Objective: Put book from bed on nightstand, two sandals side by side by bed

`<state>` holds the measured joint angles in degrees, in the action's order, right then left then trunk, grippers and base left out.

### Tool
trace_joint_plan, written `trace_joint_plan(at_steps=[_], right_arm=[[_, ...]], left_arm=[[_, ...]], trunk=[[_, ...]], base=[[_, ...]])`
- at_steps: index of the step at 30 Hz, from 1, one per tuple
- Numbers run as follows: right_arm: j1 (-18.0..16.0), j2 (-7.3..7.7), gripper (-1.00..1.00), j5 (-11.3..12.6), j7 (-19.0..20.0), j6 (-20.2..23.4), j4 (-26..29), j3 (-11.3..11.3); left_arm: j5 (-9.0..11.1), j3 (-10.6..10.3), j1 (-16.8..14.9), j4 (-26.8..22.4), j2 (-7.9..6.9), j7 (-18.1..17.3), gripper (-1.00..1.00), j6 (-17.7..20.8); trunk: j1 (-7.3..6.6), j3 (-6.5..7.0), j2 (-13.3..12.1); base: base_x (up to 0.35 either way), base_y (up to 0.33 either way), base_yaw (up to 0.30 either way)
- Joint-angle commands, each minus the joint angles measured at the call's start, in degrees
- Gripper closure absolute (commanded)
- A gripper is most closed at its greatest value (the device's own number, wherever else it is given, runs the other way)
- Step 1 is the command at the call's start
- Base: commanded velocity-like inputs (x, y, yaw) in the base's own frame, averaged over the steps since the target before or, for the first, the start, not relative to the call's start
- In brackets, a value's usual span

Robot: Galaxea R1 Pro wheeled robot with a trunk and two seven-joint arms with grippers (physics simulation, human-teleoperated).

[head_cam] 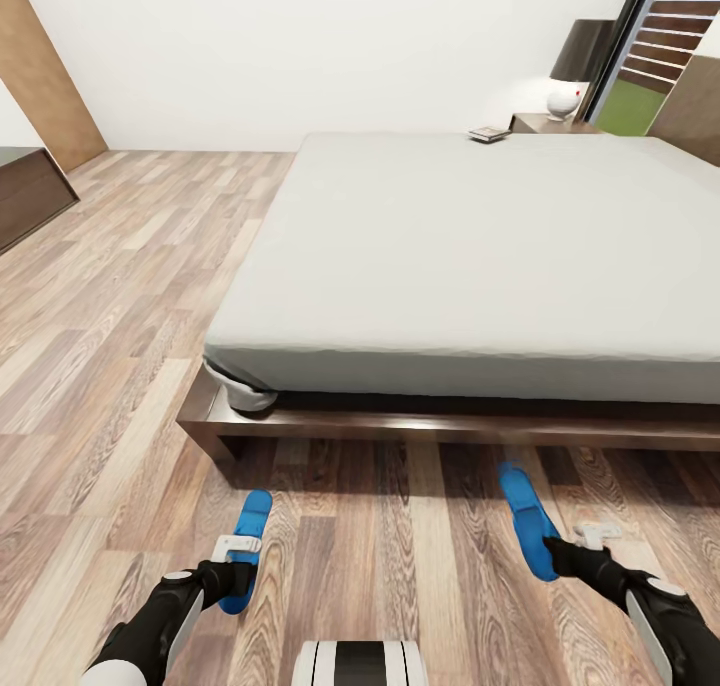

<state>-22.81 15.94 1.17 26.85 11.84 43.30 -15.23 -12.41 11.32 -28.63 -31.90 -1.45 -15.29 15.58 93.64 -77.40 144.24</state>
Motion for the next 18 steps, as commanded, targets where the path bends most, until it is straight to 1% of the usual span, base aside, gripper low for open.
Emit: trace_joint_plan(at_steps=[1, 3, 6, 8, 12, 18], right_arm=[[1.41, -0.04, 1.00, 0.51, 0.48, 0.52, 1.39, -0.24], [3.97, -0.04, 1.00, 0.60, 0.49, 0.55, 3.95, -0.24], [6.51, -0.04, 1.00, 0.66, 0.48, 0.50, 4.54, -0.24], [8.99, -0.04, 1.00, 0.84, 0.50, 0.48, 5.02, -0.28], [10.09, 0.00, 1.00, 1.01, 0.56, 0.47, 5.32, -0.32], [10.24, 0.05, 1.00, 1.11, 0.57, 0.49, 5.39, -0.33]], left_arm=[[-0.60, 0.39, -0.02, -0.09, 0.06, -0.53, 1.00, 0.24], [-0.60, 0.42, -0.02, -0.09, 0.05, -0.53, 1.00, 0.24], [-0.60, 0.44, -0.02, -0.09, 0.05, -0.53, 1.00, 0.24], [-0.60, 0.45, -0.02, -0.09, 0.05, -0.53, 1.00, 0.24], [-0.60, 0.45, -0.02, -0.09, 0.05, -0.52, 1.00, 0.24], [-0.58, 0.45, -0.02, -0.09, 0.05, -0.52, 1.00, 0.24]], trunk=[[-0.01, -0.03, 0.02], [-0.01, -0.03, 0.02], [-0.01, -0.03, 0.02], [-0.01, -0.03, 0.02], [-0.01, -0.03, 0.02], [0.14, -1.36, 0.10]], base=[[0.000, 0.000, 0.000], [0.000, 0.000, 0.000], [0.000, 0.000, 0.000], [0.000, 0.000, 0.000], [0.000, 0.000, 0.000], [0.000, 0.000, 0.000]])
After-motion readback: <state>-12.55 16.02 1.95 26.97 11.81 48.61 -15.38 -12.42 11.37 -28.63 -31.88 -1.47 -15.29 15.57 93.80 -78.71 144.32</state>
